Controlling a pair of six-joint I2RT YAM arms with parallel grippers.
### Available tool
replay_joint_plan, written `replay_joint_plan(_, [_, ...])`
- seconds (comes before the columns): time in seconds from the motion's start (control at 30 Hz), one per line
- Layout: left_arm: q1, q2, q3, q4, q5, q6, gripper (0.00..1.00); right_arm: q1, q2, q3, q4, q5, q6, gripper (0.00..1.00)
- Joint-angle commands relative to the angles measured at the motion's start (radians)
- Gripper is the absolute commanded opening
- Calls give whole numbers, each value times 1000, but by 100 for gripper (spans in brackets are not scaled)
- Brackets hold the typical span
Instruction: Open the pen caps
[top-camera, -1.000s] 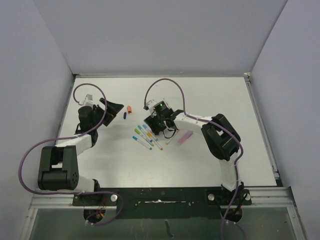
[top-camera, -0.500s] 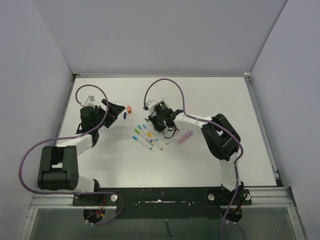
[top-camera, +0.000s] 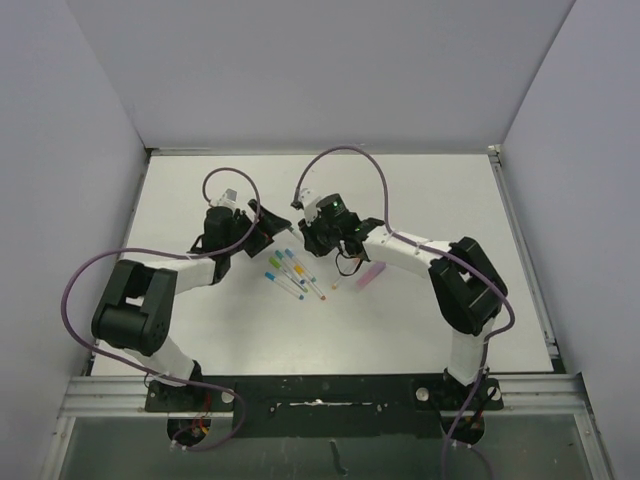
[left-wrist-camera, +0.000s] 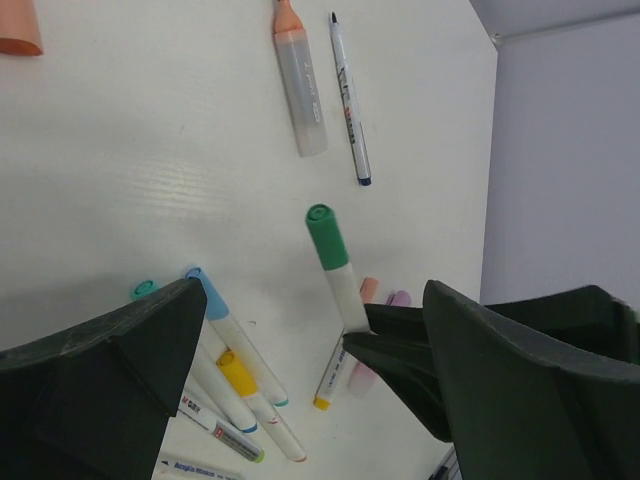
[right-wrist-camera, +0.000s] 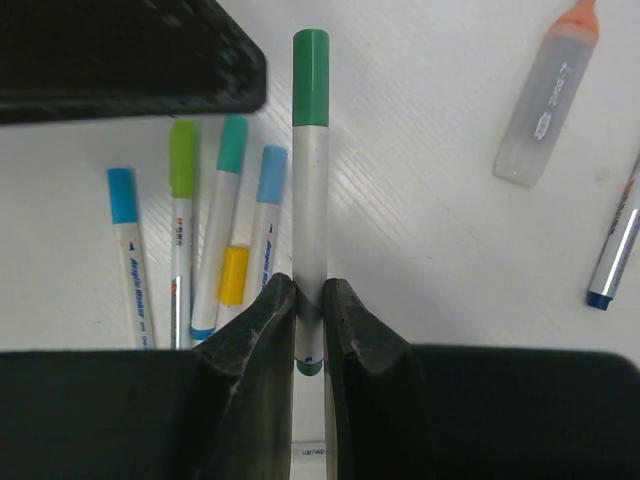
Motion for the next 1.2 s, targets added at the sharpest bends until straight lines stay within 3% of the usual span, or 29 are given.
replay_joint_plan(0.0, [-26,51,69,83,-18,-16,91,-5,-109,-10,91,-51,22,0])
replay_joint_plan(0.43, [-38,79,91,153,-15,-51,77,-3,-126,-7,89,-108,29,0])
replay_joint_plan(0.7, [-38,99,69,257,21,-98,50,-2,-120,-19,109,-111,36,0])
replay_joint_plan(1.03, [-48,106,53,288,37,-107,32,-2,-126,-31,142,-117,52,0])
replay_joint_plan(1.17, [-51,108,45,303,41,-109,15,-4,-133,-39,153,-115,57,0])
